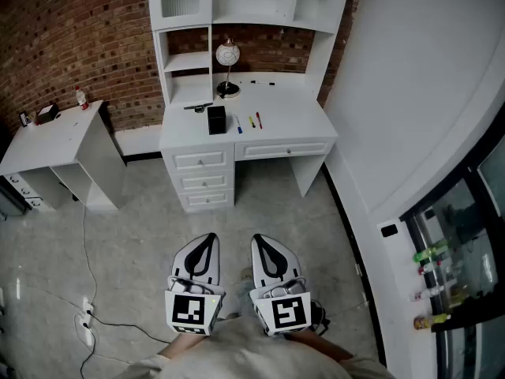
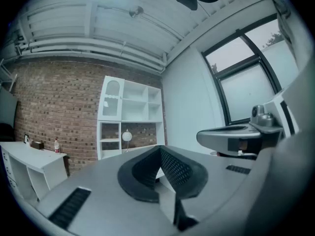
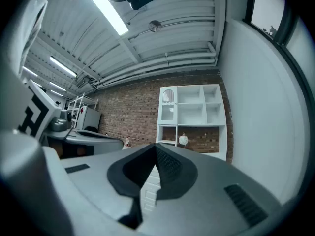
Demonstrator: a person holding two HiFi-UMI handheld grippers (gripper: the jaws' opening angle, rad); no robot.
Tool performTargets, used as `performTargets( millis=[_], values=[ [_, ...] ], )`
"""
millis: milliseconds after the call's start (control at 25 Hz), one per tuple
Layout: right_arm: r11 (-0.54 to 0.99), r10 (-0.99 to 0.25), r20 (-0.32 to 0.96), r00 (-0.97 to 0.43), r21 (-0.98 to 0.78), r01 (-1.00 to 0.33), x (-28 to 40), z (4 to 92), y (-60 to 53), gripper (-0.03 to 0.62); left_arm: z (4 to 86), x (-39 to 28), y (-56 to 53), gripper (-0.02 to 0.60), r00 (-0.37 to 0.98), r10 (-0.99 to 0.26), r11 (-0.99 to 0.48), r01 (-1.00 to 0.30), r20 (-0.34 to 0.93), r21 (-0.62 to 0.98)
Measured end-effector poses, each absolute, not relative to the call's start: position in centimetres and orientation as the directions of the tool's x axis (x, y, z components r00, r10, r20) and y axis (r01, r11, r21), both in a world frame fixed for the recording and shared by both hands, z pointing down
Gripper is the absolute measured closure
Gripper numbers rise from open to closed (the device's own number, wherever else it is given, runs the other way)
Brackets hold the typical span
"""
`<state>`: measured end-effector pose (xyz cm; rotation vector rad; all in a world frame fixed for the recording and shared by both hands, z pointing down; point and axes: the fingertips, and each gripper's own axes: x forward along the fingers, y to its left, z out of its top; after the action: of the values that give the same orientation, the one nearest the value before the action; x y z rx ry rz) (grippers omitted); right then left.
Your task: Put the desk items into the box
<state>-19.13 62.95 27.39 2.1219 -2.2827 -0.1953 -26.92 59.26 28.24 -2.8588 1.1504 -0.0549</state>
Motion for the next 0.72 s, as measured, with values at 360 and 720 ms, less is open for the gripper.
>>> performTargets(
  millis=[360,720],
  values=[
    [0.077,-0.992,-0.09,-0.088,0.111,-0.991,-17.3,27.7,58.8,0.576,28.4,-24.8,55.3,0.578,0.715,-0.699,-0.714,-0.697,-0.004,-0.063],
    [0.113,-0.988,-0.097,-0.12,0.072,-0.991,-12.5,27.2,49.9,0.576,27.9,-20.3,47.0,0.578,0.709,-0.705,-0.706,-0.704,-0.008,-0.08]
  ],
)
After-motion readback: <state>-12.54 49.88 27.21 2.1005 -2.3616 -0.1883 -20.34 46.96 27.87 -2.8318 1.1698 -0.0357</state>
